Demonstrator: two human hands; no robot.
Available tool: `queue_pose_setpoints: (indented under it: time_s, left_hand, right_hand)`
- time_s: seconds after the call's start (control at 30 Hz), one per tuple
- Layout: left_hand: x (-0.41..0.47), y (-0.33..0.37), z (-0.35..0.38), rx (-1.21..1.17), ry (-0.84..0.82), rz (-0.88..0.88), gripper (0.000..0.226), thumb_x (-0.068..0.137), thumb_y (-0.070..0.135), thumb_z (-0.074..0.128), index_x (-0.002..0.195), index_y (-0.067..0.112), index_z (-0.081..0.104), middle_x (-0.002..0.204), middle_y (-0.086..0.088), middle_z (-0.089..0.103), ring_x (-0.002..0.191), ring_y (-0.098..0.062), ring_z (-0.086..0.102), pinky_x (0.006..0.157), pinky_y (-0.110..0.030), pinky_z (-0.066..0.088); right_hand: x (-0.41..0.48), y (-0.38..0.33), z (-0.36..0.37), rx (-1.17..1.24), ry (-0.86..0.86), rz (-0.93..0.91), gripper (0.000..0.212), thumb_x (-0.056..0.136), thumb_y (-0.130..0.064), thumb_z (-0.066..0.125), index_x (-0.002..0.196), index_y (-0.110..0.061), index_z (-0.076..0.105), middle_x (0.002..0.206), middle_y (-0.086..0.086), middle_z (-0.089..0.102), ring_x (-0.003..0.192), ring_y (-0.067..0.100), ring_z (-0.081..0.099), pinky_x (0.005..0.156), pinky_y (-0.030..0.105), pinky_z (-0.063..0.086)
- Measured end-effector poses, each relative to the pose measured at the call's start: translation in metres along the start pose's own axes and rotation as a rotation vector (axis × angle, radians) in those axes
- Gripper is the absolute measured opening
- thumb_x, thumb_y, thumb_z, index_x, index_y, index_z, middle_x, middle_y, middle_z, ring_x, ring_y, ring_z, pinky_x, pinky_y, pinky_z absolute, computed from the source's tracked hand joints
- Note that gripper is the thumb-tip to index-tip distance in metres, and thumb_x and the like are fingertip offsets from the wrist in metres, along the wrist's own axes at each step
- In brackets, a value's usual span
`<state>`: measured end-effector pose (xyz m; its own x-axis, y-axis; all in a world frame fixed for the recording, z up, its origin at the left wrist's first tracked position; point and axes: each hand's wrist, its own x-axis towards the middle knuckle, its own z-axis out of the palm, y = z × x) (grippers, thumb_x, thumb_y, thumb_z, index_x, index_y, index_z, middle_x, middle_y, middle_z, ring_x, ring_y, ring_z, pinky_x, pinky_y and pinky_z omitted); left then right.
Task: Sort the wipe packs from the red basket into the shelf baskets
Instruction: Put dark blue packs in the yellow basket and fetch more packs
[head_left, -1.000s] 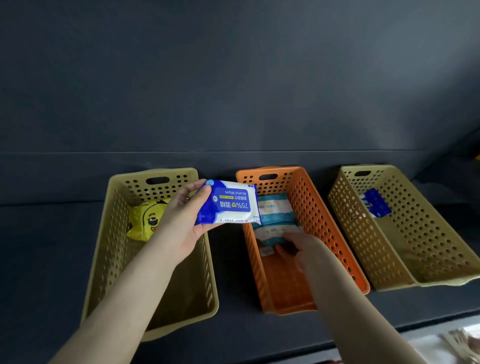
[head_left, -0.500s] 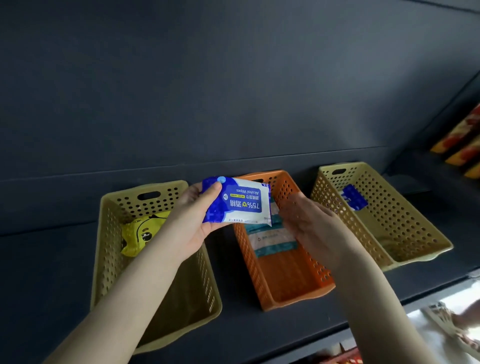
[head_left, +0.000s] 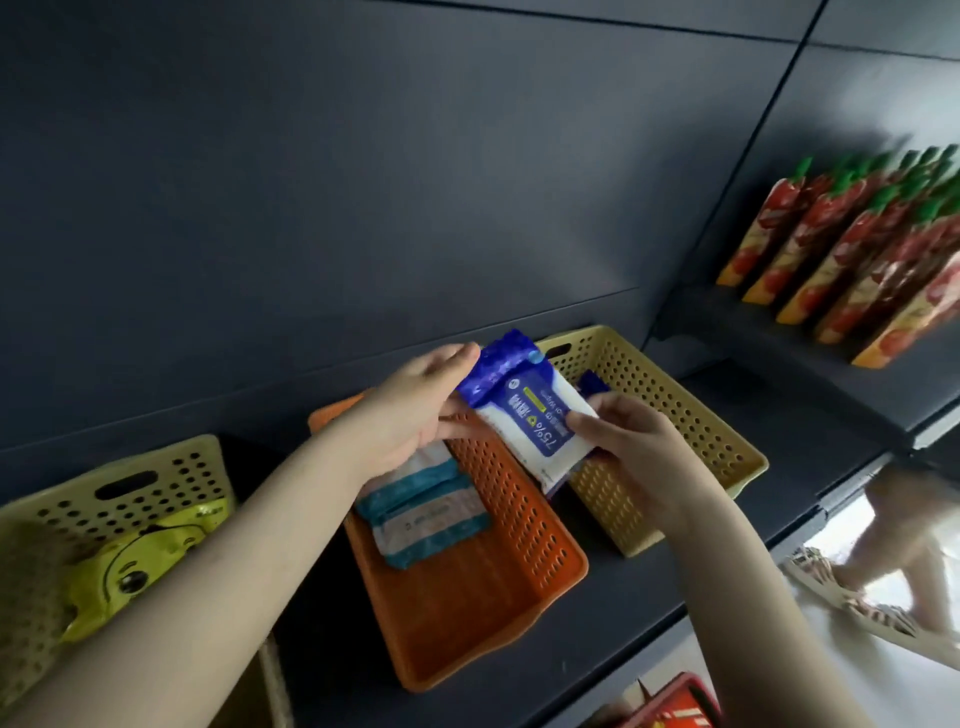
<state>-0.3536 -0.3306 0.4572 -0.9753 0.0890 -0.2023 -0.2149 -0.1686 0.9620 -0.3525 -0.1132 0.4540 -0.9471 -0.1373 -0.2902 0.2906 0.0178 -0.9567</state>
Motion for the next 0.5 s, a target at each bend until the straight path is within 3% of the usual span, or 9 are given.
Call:
queue_pose_setpoints:
  time_s: [0.1,0.17,0.27,0.33,0.43,0.5]
  left_hand:
    - [0.036,-0.017,0.013,0.309,-0.006,0.06,0.031,0.099,0.041,0.044,0.126,0.029,0.053,0.135,0.005,0.056,0.116,-0.012,0.056,0.099,-0.034,0.046]
    - [0.059,-0.027,0.025,0.485,-0.008,0.105,0.036,0.096,0.043,0.049,0.131,0.031,0.051,0.141,0.01,0.049,0.129,-0.01,0.045,0.11,-0.034,0.036]
    - [0.089,-0.038,0.043,0.755,-0.005,0.132,0.055,0.094,0.045,0.053,0.143,0.025,0.04,0.149,0.007,0.037,0.138,-0.012,0.033,0.108,-0.027,0.026]
    - [0.108,-0.047,0.05,0.955,0.008,0.143,0.07,0.091,0.051,0.055,0.149,0.022,0.029,0.158,0.0,0.023,0.144,-0.018,0.024,0.113,-0.032,0.023]
    - [0.125,-0.06,0.053,1.21,0.004,0.057,0.087,0.085,0.066,0.051,0.153,0.025,0.015,0.163,0.001,0.003,0.147,-0.031,0.011,0.116,-0.052,0.02]
    - [0.13,-0.064,0.054,1.285,0.017,0.021,0.093,0.082,0.072,0.047,0.154,0.026,0.01,0.162,0.006,-0.003,0.147,-0.034,0.007,0.115,-0.054,0.017]
  right_hand:
    - [0.017,0.01,-0.038,0.327,0.12,0.185,0.03,0.083,-0.009,0.068,0.112,-0.01,0.059,0.111,0.018,0.069,0.095,0.028,0.071,0.079,0.039,0.059]
    - [0.032,0.015,-0.058,0.396,0.173,0.324,0.04,0.083,-0.009,0.07,0.12,-0.01,0.055,0.101,0.016,0.07,0.085,0.026,0.073,0.078,0.042,0.059]
    - [0.058,0.023,-0.072,0.28,0.19,0.509,0.047,0.083,-0.011,0.071,0.125,-0.006,0.053,0.088,0.014,0.068,0.071,0.024,0.07,0.06,0.039,0.059]
    - [0.077,0.031,-0.077,0.206,0.231,0.581,0.04,0.085,-0.009,0.069,0.122,-0.002,0.054,0.083,0.013,0.062,0.067,0.022,0.063,0.051,0.035,0.057]
    - [0.1,0.038,-0.08,0.154,0.272,0.656,0.021,0.089,-0.002,0.061,0.11,-0.001,0.056,0.073,0.012,0.059,0.062,0.02,0.057,0.053,0.034,0.055]
    - [0.112,0.045,-0.081,0.075,0.252,0.722,0.022,0.091,-0.001,0.06,0.112,-0.001,0.054,0.078,0.016,0.061,0.067,0.025,0.059,0.062,0.036,0.057]
